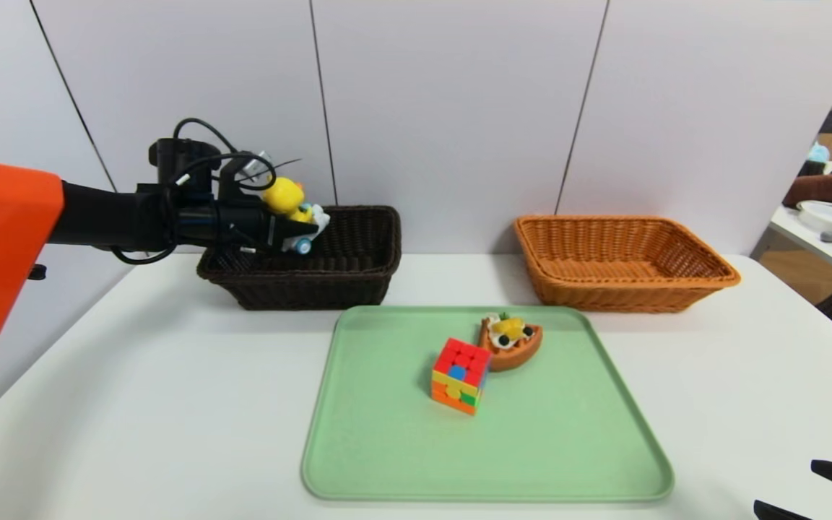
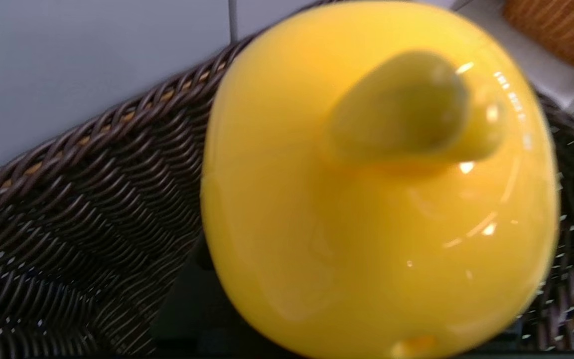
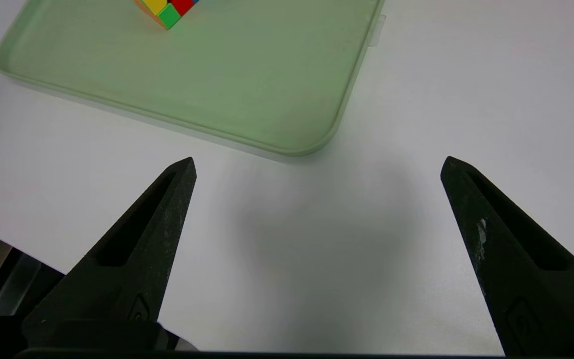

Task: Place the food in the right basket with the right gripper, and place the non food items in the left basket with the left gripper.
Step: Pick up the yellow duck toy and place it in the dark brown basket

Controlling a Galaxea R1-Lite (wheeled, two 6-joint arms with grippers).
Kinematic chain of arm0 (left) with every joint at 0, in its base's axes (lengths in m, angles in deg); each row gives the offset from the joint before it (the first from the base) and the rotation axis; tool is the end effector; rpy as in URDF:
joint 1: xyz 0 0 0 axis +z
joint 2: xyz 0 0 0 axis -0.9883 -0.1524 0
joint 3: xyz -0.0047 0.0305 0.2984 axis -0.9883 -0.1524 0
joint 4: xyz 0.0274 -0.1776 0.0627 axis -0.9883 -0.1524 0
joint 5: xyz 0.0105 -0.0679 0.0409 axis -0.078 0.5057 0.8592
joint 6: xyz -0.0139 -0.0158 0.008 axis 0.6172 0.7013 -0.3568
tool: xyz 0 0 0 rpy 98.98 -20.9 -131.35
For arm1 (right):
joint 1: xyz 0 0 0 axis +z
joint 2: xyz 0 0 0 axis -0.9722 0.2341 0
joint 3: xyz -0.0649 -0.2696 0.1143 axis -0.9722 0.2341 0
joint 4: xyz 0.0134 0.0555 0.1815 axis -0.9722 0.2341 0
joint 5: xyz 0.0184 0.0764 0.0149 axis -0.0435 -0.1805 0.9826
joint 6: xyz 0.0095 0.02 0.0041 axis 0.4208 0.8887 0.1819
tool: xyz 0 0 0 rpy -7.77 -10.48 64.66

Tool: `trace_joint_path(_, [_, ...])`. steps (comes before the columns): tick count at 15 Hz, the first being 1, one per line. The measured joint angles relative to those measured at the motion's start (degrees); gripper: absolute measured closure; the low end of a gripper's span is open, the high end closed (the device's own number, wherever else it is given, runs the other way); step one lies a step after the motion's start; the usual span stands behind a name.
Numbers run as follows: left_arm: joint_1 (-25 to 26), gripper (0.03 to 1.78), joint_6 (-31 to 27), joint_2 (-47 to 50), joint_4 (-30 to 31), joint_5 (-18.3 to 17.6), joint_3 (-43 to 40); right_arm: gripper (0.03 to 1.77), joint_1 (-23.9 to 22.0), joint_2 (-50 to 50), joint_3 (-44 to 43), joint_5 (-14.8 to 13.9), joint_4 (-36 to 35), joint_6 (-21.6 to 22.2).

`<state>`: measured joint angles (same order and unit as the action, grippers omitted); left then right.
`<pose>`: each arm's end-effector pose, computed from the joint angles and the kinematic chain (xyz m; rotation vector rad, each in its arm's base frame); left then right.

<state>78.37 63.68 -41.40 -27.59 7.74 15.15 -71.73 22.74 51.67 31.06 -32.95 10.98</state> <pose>0.4517 -0.0365 0.1827 0.0767 0.3148 -0.7417 0.0648 0.0128 0.1547 0.0867 0.5401 0.4071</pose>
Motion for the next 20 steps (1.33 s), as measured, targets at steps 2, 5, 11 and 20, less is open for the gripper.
trace_joint_path(2, [0.0,1.05,-2.3,-1.3,-3.3,2.2,2.1,0.10,0.0,0.0,0.0,0.0,0.0,0.0])
trace_joint_path(5, [0.0,1.05,-4.7,-2.5,-7.0,2.8,4.0,0.10,0.0,0.0,0.1,0.0,0.1,0.0])
trace_joint_path(11, [0.0,1.05,-5.5,-3.5,-10.1,2.9,5.0,0.10,0.0,0.0,0.1,0.0,0.1,0.0])
trace_joint_path(20, [-0.1,0.43,-5.4,-3.2,-10.2,2.9,6.0,0.10,0.0,0.0,0.2,0.0,0.1,0.0])
